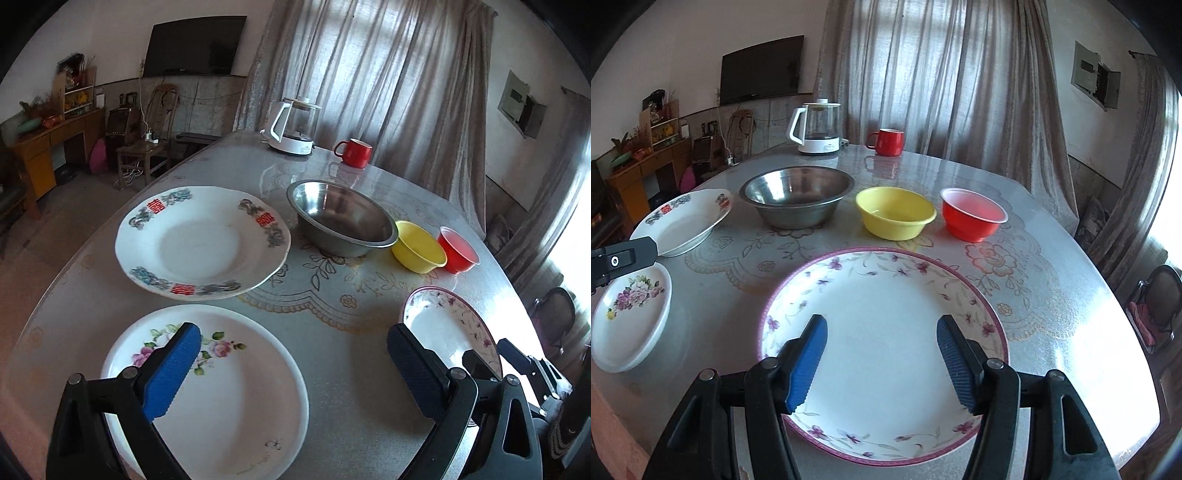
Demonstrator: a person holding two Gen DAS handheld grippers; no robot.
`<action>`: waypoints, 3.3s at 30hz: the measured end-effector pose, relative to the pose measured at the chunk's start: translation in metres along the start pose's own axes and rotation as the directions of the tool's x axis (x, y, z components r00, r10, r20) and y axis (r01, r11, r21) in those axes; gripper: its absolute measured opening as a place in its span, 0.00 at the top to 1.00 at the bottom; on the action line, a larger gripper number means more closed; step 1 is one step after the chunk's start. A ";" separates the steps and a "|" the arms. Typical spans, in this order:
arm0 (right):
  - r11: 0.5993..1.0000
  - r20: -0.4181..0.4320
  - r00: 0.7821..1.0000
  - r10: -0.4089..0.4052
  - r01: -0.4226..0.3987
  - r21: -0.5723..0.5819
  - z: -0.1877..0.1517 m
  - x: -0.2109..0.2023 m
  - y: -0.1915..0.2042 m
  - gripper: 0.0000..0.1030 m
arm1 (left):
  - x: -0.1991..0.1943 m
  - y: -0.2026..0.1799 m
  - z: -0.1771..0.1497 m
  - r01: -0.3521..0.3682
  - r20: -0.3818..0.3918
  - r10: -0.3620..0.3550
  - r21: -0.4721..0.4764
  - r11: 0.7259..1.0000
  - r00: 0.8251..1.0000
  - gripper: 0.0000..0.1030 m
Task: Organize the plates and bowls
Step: 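Move the right tool to the rim of the double-happiness plate, then close the right tool on the double-happiness plate's rim and lift, then carry the double-happiness plate with the right tool over the purple-rimmed plate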
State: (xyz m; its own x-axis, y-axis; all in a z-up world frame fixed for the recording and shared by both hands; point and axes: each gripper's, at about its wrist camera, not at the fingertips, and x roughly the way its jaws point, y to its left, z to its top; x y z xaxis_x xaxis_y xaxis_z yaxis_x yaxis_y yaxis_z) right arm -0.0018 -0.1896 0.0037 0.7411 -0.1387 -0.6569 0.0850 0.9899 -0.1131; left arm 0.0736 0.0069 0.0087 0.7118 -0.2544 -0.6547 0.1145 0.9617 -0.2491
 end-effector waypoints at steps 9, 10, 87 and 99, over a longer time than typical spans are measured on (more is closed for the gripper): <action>0.980 -0.045 0.980 0.196 -0.197 -0.028 0.020 0.018 0.040 0.39 | -0.006 0.057 0.014 -0.074 0.011 0.075 -0.039 0.996 0.997 0.02; 0.971 -0.060 0.970 0.235 -0.237 -0.015 0.022 0.022 0.044 0.39 | -0.005 0.063 0.016 -0.082 0.007 0.082 -0.040 0.996 0.997 0.02; 0.834 -0.270 0.791 0.548 -0.541 0.110 0.110 0.170 0.163 0.63 | 0.123 0.157 0.091 -0.028 -0.207 0.022 -0.025 0.999 0.978 0.55; 0.824 -0.272 0.779 0.565 -0.551 0.136 0.105 0.167 0.152 0.63 | 0.121 0.158 0.086 0.034 -0.208 -0.037 -0.022 0.999 0.977 0.51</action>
State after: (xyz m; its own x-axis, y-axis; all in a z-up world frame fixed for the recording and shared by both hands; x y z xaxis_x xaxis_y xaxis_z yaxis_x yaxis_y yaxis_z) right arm 0.2045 -0.0593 -0.0452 0.4441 0.4442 -0.7781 -0.2474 0.8955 0.3699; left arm 0.2374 0.1368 -0.0490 0.5475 -0.3058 -0.7789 0.1229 0.9501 -0.2867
